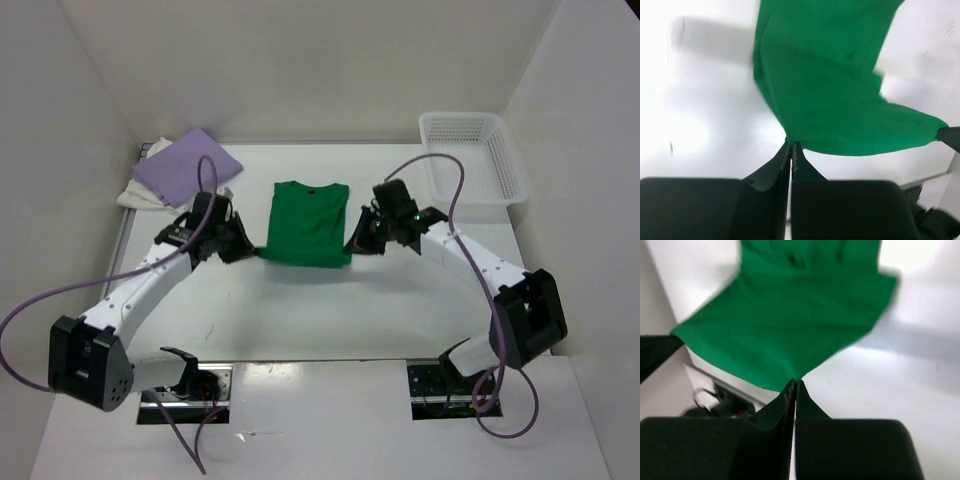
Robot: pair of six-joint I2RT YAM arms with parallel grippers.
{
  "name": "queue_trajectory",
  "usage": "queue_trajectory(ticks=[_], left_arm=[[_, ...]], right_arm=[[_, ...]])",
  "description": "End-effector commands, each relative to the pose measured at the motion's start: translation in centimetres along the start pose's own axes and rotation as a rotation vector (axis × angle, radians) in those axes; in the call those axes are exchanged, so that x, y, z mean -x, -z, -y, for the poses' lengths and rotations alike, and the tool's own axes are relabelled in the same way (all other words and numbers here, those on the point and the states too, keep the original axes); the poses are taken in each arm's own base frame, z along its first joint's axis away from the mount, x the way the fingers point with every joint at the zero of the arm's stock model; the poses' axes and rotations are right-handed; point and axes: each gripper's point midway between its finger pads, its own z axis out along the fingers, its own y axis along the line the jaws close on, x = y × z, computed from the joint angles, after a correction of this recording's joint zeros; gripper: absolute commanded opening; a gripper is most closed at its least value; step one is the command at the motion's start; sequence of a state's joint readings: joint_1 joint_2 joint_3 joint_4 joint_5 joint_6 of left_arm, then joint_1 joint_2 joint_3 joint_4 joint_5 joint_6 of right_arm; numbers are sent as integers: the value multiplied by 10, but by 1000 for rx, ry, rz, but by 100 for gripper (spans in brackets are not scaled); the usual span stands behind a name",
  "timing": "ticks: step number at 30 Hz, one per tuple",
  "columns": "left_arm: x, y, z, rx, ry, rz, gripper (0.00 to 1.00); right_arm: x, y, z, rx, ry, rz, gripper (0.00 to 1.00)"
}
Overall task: Fold and stack the t-shirts
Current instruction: Grab one side of the 2/3 rectangular tshirt with both arms, then fold the long partially folded tshirt into a neat square
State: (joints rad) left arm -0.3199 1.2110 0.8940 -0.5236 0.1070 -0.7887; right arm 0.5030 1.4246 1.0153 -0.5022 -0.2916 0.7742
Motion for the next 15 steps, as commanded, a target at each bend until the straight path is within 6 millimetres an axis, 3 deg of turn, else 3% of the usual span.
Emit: queue_trajectory(ticks=[1,2,3,4,5,6,7,10,11,12,13,14,15], left_arm=[[56,-5,19,-15,-61,78,0],[85,-16,26,1,-76,110,0],[97,-23,32,2,-86,125,0],[108,-46,22,36,-72,105,0],[116,-54,28,28,-84,100,0],[147,-52,45,-3,-85,157,0],[152,-77,38,32,-88,130,0],[191,-107,46,28,-86,158,0],[198,-115,46,39,-86,167,0],[196,-138,39,58,-80,139,0],[203,-145,36,63,-73,143,2],[222,-146,40,52,-69,173,2],[225,-153,41,51,-57,174,5]], right_arm=[[60,0,-2,-31,38,80,0],[84,-6,-9,-38,60,104,0],[100,-10,-10,-39,67,119,0],[128,-5,-27,-9,84,171,0],[144,-9,-21,-24,86,181,0],[152,-35,-6,-64,66,142,0],[181,-30,-17,-44,76,189,0],[216,-60,-6,-64,59,192,0],[225,-66,2,-76,53,193,0],[239,-67,-8,-59,64,217,0],[241,-88,10,-80,40,182,0],[249,-92,15,-82,33,190,0],[253,-98,16,-80,34,192,2]])
